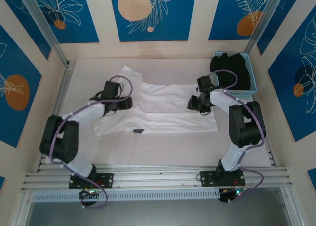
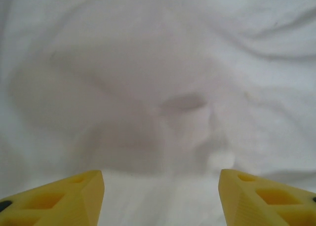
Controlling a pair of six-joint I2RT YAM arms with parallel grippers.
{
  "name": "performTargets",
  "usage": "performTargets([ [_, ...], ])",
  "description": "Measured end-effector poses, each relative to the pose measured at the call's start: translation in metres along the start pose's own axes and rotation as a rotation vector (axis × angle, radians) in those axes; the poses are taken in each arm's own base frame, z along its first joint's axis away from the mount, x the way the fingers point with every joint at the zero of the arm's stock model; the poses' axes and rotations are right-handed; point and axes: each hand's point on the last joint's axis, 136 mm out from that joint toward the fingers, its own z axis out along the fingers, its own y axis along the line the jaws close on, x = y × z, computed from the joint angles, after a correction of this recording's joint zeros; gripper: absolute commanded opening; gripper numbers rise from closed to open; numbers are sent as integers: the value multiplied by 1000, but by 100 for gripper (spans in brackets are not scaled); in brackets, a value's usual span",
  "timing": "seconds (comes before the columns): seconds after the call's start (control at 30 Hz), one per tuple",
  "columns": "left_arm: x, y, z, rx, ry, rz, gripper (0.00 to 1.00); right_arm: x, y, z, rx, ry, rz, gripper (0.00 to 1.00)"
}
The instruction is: Fold the inside-out t-shirt
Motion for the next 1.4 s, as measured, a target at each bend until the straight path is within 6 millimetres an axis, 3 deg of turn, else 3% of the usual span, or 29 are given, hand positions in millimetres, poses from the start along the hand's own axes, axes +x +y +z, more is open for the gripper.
performTargets([
  [0.1,39,38,-10,-29,35,-133,63,11,-20,10,35,76,59,41],
  [0.17,74,64,-15,-68,77,-224,65,13,-21,10,22,91,75,41],
  [0.23,103,77,-24,-98,106,-275,66,21,-21,10,7,111,85,40],
  [0.53,128,78,-68,-97,45,-364,69,83,-29,-13,-19,200,144,43],
  [0.6,118,80,-75,-106,-3,-361,72,77,-25,-20,-16,160,117,46],
  [0.7,87,77,-77,-115,-39,-352,73,40,-15,-30,-18,52,81,49],
  [0.87,-10,62,-49,-70,-132,-318,73,-58,-27,-32,74,-145,79,48],
  [0.93,-33,57,-40,-47,-166,-305,73,-81,-39,-23,136,-174,78,48],
  [1.03,-55,53,-27,-22,-189,-297,73,-95,-61,-5,237,-166,69,48],
  [1.13,-67,50,-12,-8,-189,-290,72,-96,-75,9,310,-134,55,49],
  [1.4,-73,53,24,-8,-144,-269,72,-108,-88,13,395,-116,22,49],
])
